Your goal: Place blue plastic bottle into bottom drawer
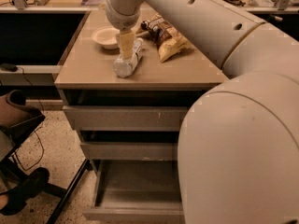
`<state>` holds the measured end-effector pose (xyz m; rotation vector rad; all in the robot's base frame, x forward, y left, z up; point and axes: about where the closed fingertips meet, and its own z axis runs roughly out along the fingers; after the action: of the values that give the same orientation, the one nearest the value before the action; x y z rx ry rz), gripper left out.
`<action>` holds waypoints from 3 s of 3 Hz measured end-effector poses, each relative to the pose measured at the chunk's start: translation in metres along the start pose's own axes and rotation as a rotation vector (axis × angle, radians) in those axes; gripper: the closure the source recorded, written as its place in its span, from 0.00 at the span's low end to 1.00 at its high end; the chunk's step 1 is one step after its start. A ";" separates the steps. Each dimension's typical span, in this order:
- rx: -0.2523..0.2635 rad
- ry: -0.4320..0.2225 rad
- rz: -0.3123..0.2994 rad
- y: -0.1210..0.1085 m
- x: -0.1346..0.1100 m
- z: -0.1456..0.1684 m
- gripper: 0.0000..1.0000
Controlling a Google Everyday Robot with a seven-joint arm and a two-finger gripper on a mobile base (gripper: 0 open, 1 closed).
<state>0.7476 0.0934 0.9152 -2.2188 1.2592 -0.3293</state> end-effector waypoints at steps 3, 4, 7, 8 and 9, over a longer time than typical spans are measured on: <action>-0.003 -0.198 -0.029 0.031 0.025 0.047 0.00; 0.014 -0.237 -0.084 0.028 0.020 0.049 0.00; -0.131 -0.270 -0.078 0.034 0.007 0.078 0.00; -0.132 -0.270 -0.078 0.032 0.007 0.075 0.00; -0.132 -0.270 -0.078 0.032 0.007 0.075 0.19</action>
Offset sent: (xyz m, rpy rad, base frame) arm 0.0135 -0.0155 -0.0347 0.1453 0.0636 0.1018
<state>0.7634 0.1010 0.8354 -2.3334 1.0781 0.0266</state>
